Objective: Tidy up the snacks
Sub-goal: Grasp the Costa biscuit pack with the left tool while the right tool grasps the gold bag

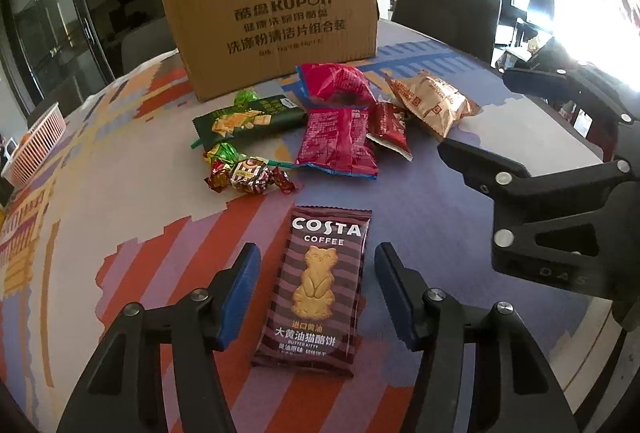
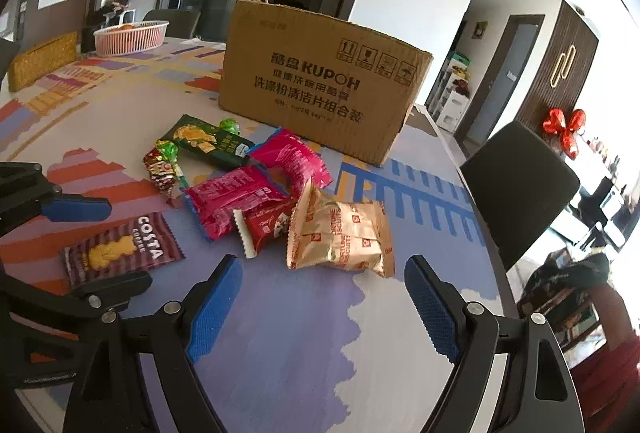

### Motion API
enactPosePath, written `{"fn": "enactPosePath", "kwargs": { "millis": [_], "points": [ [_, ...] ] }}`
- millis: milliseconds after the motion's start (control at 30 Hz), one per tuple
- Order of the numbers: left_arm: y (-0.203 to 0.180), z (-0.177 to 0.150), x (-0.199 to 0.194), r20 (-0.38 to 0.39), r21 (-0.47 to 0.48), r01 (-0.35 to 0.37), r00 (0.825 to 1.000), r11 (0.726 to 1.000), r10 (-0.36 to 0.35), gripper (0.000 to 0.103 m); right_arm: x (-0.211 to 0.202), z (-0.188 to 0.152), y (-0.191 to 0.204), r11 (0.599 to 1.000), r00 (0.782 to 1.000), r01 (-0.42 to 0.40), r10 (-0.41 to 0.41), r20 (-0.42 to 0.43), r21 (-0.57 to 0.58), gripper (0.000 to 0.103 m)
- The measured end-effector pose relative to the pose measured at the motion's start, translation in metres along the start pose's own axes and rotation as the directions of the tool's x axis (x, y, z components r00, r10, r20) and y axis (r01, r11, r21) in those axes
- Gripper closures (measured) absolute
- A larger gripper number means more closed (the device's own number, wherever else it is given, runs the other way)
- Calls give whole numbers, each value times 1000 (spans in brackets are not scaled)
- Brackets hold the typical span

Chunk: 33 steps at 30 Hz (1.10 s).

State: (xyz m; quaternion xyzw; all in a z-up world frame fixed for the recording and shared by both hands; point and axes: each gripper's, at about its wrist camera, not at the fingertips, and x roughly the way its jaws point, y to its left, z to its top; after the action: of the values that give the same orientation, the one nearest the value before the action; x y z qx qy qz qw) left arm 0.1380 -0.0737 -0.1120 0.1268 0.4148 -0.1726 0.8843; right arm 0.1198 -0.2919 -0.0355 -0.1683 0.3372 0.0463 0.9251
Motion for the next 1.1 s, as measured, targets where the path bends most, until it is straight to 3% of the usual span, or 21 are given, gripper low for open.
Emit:
{"fn": "enactPosePath", "kwargs": {
  "millis": [67, 167, 267, 900, 1100],
  "points": [
    [0, 0, 1, -1, -1, 3, 1000, 1000, -3, 44, 3, 2, 0, 1000, 1000, 4, -4, 4, -11, 19],
    [3, 2, 3, -14, -33, 52, 999, 998, -52, 59, 10, 4, 2, 1000, 1000, 7, -7, -4, -27, 19],
    [3, 5, 3, -19, -47, 64, 998, 997, -65, 65, 18, 5, 3, 999, 1000, 2, -3, -18, -38, 19],
    [15, 51, -6, 80, -152, 61, 996, 986, -49, 65, 47, 18, -10, 998, 994, -36, 41, -102, 52, 19],
    [12, 59, -1, 82, -150, 62, 995, 987, -50, 65, 52, 26, -15, 1000, 993, 5, -2, -118, 23, 20]
  ]
}}
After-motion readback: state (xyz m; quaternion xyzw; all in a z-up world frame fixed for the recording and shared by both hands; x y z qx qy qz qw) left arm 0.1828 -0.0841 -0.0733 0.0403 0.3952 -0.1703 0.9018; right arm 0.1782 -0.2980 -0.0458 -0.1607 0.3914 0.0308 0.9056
